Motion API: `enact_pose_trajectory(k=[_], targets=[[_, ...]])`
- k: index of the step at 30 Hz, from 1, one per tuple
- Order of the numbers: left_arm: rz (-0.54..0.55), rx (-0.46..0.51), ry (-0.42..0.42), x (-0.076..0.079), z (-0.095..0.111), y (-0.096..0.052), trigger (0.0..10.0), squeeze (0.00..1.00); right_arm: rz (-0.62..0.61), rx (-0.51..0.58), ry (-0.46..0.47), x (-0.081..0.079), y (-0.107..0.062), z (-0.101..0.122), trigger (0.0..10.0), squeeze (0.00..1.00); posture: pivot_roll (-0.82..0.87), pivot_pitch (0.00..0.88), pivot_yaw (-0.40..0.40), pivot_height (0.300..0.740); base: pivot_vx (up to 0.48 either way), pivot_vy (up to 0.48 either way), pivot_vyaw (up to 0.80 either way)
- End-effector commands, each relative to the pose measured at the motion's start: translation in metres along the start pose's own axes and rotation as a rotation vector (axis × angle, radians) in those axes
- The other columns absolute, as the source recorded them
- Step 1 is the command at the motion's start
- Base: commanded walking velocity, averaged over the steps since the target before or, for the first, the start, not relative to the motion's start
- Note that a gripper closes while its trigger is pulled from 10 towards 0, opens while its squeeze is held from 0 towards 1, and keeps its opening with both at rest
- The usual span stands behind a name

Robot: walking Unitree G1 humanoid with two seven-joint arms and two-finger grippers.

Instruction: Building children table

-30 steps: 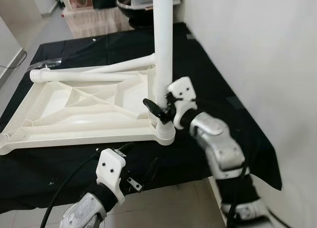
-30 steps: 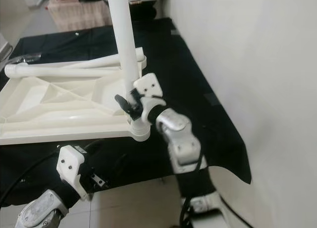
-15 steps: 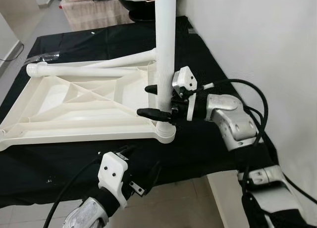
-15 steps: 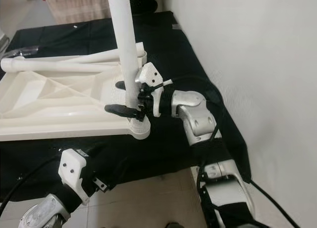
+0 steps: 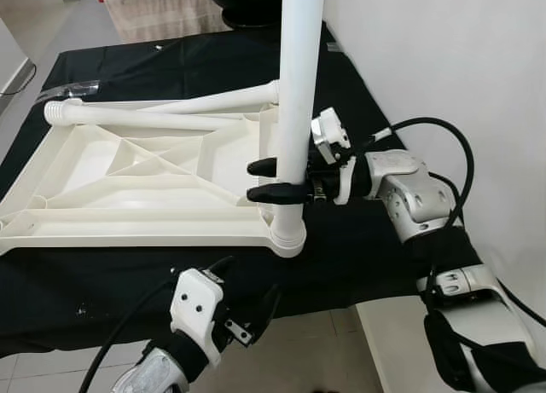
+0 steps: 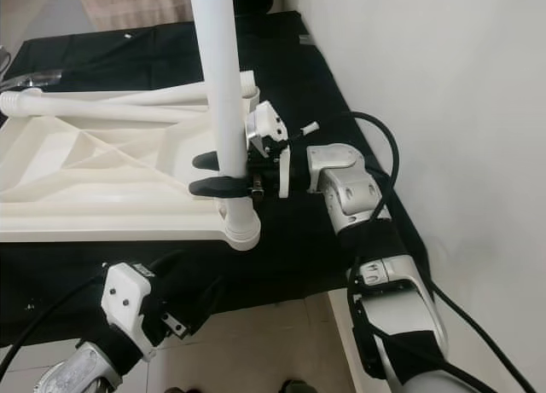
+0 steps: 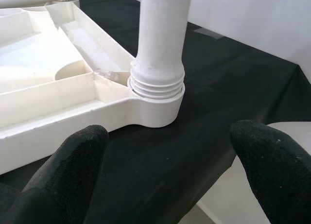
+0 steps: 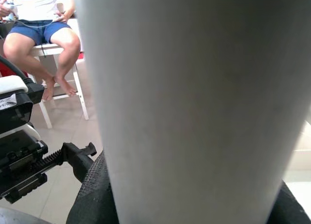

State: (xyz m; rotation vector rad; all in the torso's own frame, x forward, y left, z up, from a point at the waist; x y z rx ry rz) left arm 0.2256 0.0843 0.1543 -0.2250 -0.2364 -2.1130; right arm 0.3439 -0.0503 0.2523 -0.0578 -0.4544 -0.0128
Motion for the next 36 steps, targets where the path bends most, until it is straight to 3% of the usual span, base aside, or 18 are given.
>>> enact_pose_trajectory(k=[1, 4, 5, 7, 8, 10, 11, 12, 14, 18, 25, 26, 27, 28, 29, 31, 35, 36], targets=[[0.0, -0.003, -0.012, 0.003, -0.001, -0.002, 10.0, 0.0, 0.055, 0.009, 0.035, -0.011, 0.005, -0.006, 0.0, 0.0, 0.06, 0.192, -0.014, 0.74, 0.0, 0.0, 0.0], [0.001, -0.002, -0.013, 0.003, -0.001, -0.002, 10.0, 0.0, -0.005, -0.02, 0.045, -0.016, -0.004, -0.015, 0.0, 0.0, 0.06, 0.191, -0.014, 0.74, 0.0, 0.0, 0.0], [0.0, 0.0, -0.014, 0.002, -0.001, -0.001, 10.0, 0.0, -0.188, -0.109, 0.087, -0.02, -0.013, -0.032, 0.0, 0.0, 0.04, 0.19, -0.024, 0.74, 0.0, 0.0, 0.0], [0.0, 0.0, -0.015, 0.002, -0.001, -0.001, 10.0, 0.0, -0.254, -0.144, 0.108, -0.021, -0.016, -0.039, 0.0, 0.0, 0.04, 0.19, -0.025, 0.74, 0.0, 0.0, 0.0], [0.0, 0.001, -0.014, 0.001, -0.001, -0.001, 10.0, 0.0, -0.351, -0.212, 0.178, -0.026, -0.017, -0.053, 0.0, 0.0, 0.03, 0.191, -0.024, 0.74, 0.0, 0.0, 0.0], [-0.001, 0.002, -0.012, -0.002, 0.001, 0.0, 10.0, 0.0, -0.633, -0.542, 0.229, -0.043, -0.031, -0.102, 0.0, 0.0, 0.03, 0.197, -0.013, 0.74, 0.0, 0.0, 0.0], [-0.001, 0.002, -0.012, -0.002, 0.001, 0.0, 10.0, 0.0, -0.633, -0.542, 0.229, -0.043, -0.031, -0.102, 0.0, 0.0, 0.03, 0.197, -0.013, 0.74, 0.0, 0.0, 0.0], [-0.001, 0.002, -0.01, -0.003, 0.002, 0.0, 10.0, 0.0, -0.814, -0.604, 0.293, -0.052, -0.04, -0.112, 0.0, 0.0, 0.02, 0.197, -0.006, 0.74, 0.0, 0.0, 0.0], [0.0, 0.002, -0.009, -0.004, 0.002, 0.0, 10.0, 0.0, -0.925, -0.629, 0.342, -0.059, -0.047, -0.117, 0.0, 0.0, 0.02, 0.195, -0.003, 0.74, 0.0, 0.0, 0.0], [-0.002, 0.001, -0.005, -0.007, 0.001, 0.002, 10.0, 0.0, -1.015, -0.606, 0.319, -0.061, -0.042, -0.111, 0.0, 0.0, 0.01, 0.171, 0.008, 0.74, 0.0, 0.0, 0.0], [0.003, 0.012, 0.008, -0.011, 0.002, 0.008, 10.0, 0.0, -1.019, -0.53, 0.209, -0.023, -0.025, -0.089, 0.0, 0.0, 0.02, 0.154, -0.001, 0.74, 0.0, 0.0, 0.0], [0.012, 0.017, 0.011, -0.012, 0.003, 0.008, 10.0, 0.0, -1.021, -0.51, 0.197, -0.018, -0.024, -0.083, 10.0, 0.0, 0.02, 0.154, -0.002, 0.74, 0.0, 0.0, 0.0], [0.019, 0.021, 0.013, -0.013, 0.003, 0.008, 10.0, 0.0, -1.001, -0.471, 0.191, -0.015, -0.02, -0.076, 10.0, 0.52, 0.02, 0.155, -0.003, 0.74, 0.0, 0.0, 0.0], [0.019, 0.021, 0.013, -0.013, 0.003, 0.008, 10.0, 0.0, -1.001, -0.471, 0.191, -0.015, -0.02, -0.076, 10.0, 0.52, 0.02, 0.155, -0.003, 0.74, 0.0, 0.0, 0.0], [0.022, 0.023, 0.014, -0.013, 0.004, 0.008, 10.0, 0.0, -0.971, -0.438, 0.185, -0.012, -0.017, -0.072, 10.0, 1.0, 0.02, 0.155, -0.002, 0.74, 0.0, 0.0, 0.0], [0.021, 0.024, 0.012, -0.013, 0.004, 0.008, 10.0, 0.0, -0.854, -0.314, 0.145, -0.007, -0.007, -0.051, 10.0, 1.0, 0.02, 0.162, 0.001, 0.74, 0.0, 0.0, 0.0], [0.016, 0.023, 0.008, -0.012, 0.004, 0.008, 10.0, 0.0, -0.742, -0.22, 0.108, -0.006, -0.001, -0.034, 10.0, 1.0, 0.02, 0.165, 0.002, 0.74, 0.0, 0.0, 0.0], [0.012, 0.022, 0.006, -0.012, 0.005, 0.008, 10.0, 0.0, -0.646, -0.181, 0.073, -0.008, 0.002, -0.026, 10.0, 1.0, 0.02, 0.169, 0.002, 0.74, 0.0, 0.0, 0.0]])
Point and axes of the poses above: a point about 5 cm out from each wrist's last joint towards the gripper, its own y axis pointing out of the wrist towards the gripper, its own z axis along the axis of the wrist's last joint, x = y × z, the point moved 5 cm from there along y, pointing out of the wrist towards the gripper, and after that the axes turned 15 degrees about -y, right-handed, at the moved point
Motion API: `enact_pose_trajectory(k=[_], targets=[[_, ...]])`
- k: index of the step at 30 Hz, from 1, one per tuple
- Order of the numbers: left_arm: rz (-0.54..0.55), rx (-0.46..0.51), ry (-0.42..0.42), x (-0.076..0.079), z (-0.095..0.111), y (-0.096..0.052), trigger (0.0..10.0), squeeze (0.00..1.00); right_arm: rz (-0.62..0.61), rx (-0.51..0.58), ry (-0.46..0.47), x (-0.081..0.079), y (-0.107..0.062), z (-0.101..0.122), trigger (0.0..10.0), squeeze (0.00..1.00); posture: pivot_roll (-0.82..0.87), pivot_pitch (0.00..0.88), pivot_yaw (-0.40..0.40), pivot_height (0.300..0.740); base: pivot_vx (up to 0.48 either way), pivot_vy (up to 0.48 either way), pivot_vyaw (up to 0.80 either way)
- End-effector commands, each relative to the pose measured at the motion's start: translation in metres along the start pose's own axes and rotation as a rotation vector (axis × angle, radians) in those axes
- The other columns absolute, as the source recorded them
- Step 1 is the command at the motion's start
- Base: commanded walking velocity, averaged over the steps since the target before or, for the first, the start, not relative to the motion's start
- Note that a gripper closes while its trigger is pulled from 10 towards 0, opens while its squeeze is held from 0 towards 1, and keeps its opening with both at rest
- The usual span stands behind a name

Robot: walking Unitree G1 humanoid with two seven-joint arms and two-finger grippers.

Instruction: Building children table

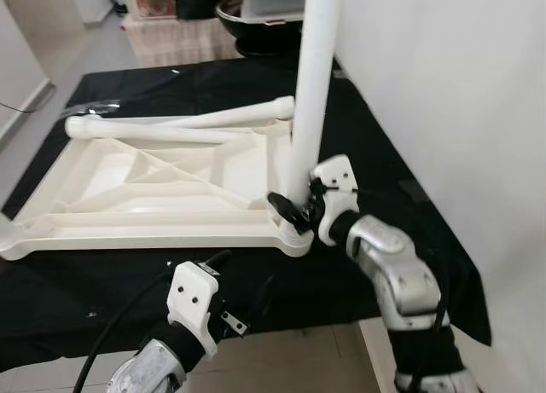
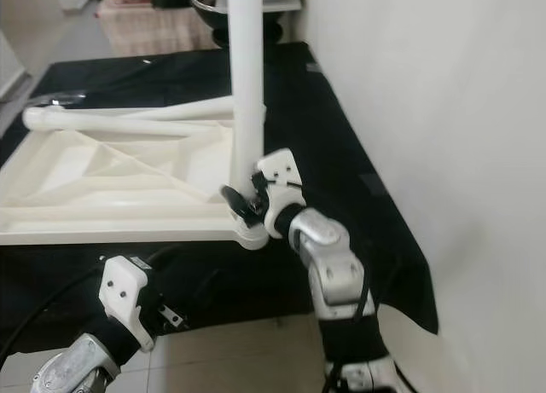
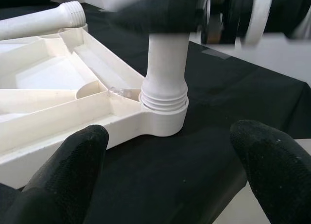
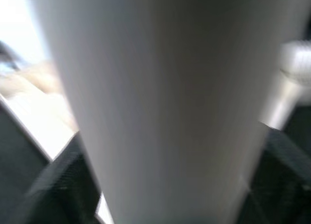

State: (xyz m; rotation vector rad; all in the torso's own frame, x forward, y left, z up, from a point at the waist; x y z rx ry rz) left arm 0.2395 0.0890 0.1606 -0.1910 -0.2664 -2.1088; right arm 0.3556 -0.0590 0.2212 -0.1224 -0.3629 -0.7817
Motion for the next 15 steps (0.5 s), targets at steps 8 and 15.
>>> enact_pose_trajectory(k=[8, 15], targets=[[0.007, -0.012, -0.012, 0.002, -0.003, -0.003, 10.0, 0.0, 0.44, 0.126, -0.145, -0.022, -0.006, 0.016, 10.0, 0.0, 0.04, 0.182, -0.007, 0.74, 0.0, 0.0, 0.0], [0.013, -0.014, -0.015, 0.004, -0.003, -0.006, 10.0, 0.0, 0.603, 0.155, -0.17, -0.017, -0.005, 0.026, 10.0, 0.0, 0.06, 0.196, -0.018, 0.74, 0.0, 0.0, 0.0]])
Point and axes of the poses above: a point about 5 cm out from each wrist's last joint towards the gripper, its own y axis pointing out of the wrist towards the gripper, its own z axis along the axis of the wrist's last joint, x = y × z, the point moved 5 cm from there along y, pointing out of the wrist towards the gripper, and after that the axes turned 15 degrees about -y, right-handed, at the moved point
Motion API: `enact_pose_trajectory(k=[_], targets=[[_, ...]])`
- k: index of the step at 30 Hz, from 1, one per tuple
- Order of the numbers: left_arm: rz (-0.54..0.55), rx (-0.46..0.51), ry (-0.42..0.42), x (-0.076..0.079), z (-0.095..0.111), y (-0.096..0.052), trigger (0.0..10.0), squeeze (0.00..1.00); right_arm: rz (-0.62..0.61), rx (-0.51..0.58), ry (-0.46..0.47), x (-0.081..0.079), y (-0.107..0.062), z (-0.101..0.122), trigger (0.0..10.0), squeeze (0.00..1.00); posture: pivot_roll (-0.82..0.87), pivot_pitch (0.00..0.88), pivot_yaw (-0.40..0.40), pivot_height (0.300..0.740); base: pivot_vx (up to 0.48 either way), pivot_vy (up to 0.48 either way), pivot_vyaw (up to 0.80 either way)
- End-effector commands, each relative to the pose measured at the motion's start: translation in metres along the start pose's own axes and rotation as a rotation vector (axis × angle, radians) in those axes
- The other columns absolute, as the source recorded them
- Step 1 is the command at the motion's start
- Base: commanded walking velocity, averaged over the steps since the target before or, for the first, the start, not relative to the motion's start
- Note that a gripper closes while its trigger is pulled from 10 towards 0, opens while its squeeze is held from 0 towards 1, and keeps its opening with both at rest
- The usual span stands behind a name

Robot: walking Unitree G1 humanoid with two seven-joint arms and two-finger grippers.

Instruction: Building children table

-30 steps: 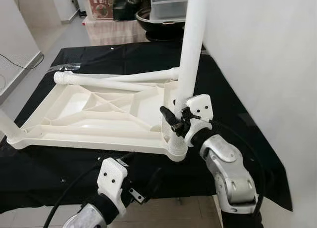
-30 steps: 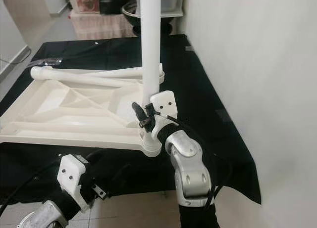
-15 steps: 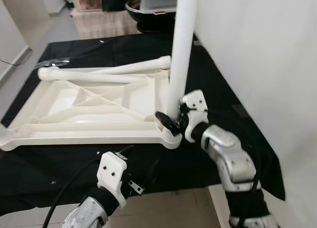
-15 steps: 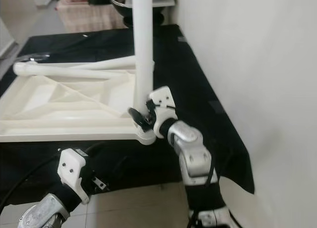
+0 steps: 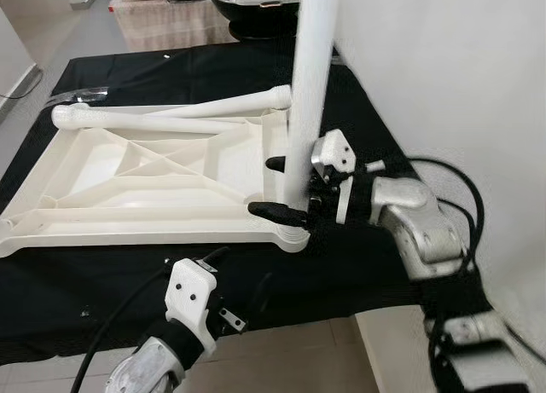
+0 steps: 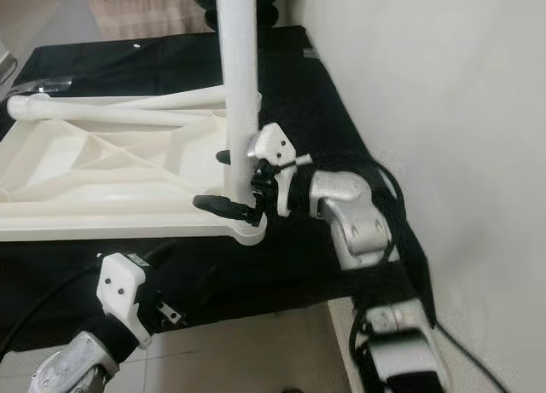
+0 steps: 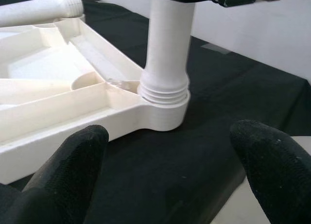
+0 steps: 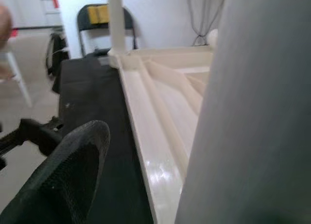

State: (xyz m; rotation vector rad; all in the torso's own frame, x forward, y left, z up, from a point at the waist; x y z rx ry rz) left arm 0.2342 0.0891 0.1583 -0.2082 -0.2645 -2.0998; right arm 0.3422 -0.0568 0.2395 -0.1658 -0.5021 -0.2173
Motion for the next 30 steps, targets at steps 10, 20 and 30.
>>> enact_pose_trajectory(k=[10, 20, 30], targets=[[0.006, -0.015, -0.007, 0.004, -0.001, -0.005, 10.0, 0.0, 0.255, 0.108, -0.01, -0.018, 0.01, 0.016, 0.0, 0.0, 0.07, 0.208, -0.019, 0.74, 0.0, 0.0, 0.0], [0.006, -0.023, -0.011, 0.003, -0.003, -0.007, 10.0, 0.0, 0.137, 0.103, 0.023, -0.025, 0.014, 0.004, 0.0, 0.0, 0.04, 0.201, -0.01, 0.74, 0.0, 0.0, 0.0], [-0.002, -0.029, -0.01, -0.003, -0.005, -0.004, 10.0, 0.0, -0.941, -0.465, 0.365, -0.031, -0.018, -0.082, 0.0, 0.0, 0.01, 0.165, 0.002, 0.74, 0.0, 0.0, 0.0]])
Point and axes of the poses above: a point about 5 cm out from each wrist's last joint towards the gripper, its own y axis pointing out of the wrist towards the gripper, its own z axis along the axis of the wrist's last joint, x = y × z, the point moved 5 cm from there along y, pointing out of the wrist towards the gripper, and after that the axes turned 15 degrees about -y, right-handed, at the moved point
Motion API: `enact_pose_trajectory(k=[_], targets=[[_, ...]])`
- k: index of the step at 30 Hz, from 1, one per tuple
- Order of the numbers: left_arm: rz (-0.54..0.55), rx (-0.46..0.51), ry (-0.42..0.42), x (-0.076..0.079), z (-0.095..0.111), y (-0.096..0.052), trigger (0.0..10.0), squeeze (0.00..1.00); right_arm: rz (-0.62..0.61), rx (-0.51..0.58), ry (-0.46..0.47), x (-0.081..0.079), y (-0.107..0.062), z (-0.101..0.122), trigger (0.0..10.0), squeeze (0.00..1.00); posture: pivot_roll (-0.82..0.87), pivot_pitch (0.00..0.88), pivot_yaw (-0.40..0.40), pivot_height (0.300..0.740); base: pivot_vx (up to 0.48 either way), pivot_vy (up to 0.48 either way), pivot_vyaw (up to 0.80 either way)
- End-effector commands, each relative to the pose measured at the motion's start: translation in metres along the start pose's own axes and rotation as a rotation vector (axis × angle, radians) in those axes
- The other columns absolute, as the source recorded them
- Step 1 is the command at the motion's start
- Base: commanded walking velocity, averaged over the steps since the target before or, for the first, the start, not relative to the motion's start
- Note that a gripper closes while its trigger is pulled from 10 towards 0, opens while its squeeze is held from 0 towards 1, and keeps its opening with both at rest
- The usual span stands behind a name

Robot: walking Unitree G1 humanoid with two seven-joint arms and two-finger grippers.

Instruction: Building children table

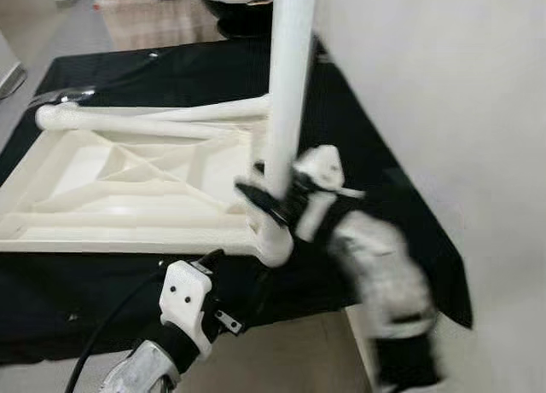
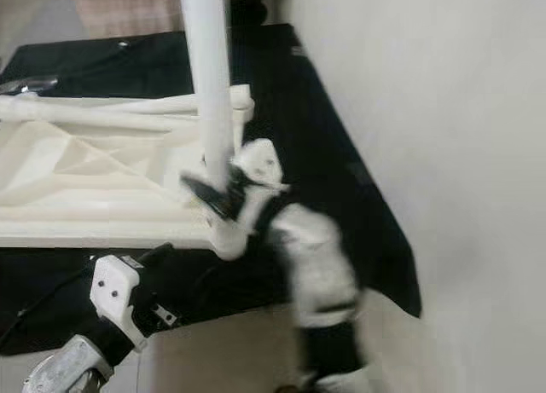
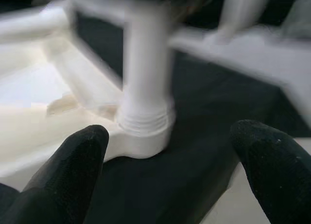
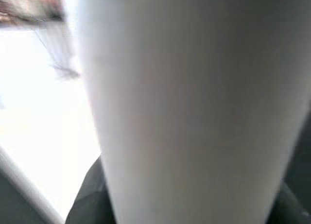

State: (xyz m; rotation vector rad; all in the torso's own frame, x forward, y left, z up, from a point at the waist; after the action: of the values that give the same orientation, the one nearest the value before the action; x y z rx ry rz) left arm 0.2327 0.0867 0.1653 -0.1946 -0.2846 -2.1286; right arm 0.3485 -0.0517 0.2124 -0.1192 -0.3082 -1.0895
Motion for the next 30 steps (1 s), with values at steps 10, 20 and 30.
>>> enact_pose_trajectory(k=[10, 20, 30], targets=[[0.034, -0.036, 0.0, -0.011, -0.012, 0.0, 10.0, 0.0, 0.028, -0.158, -0.015, -0.004, 0.008, -0.037, 0.0, 0.0, 0.01, 0.128, -0.006, 0.74, 0.0, 0.0, 0.0], [0.04, -0.024, -0.001, -0.01, -0.01, 0.0, 10.0, 0.0, 0.303, 0.055, 0.002, -0.026, 0.016, 0.008, 10.0, 1.0, 0.02, 0.149, -0.005, 0.74, 0.0, 0.0, 0.0], [0.033, -0.025, -0.005, -0.004, -0.008, -0.002, 10.0, 0.0, 0.781, 0.216, -0.123, -0.039, 0.001, 0.015, 10.0, 0.0, 0.05, 0.183, -0.013, 0.74, 0.0, 0.0, 0.0]])
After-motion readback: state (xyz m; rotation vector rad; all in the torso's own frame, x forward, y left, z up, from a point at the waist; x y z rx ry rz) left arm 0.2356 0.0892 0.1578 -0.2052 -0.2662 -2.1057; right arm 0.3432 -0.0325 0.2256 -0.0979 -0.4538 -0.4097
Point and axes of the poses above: a point about 5 cm out from each wrist's last joint towards the gripper, its own y axis pointing out of the wrist towards the gripper, its own z axis along the axis of the wrist's last joint, x = y × z, the point moved 5 cm from there along y, pointing out of the wrist towards the gripper, and after that the axes turned 15 degrees about -y, right-handed, at the moved point
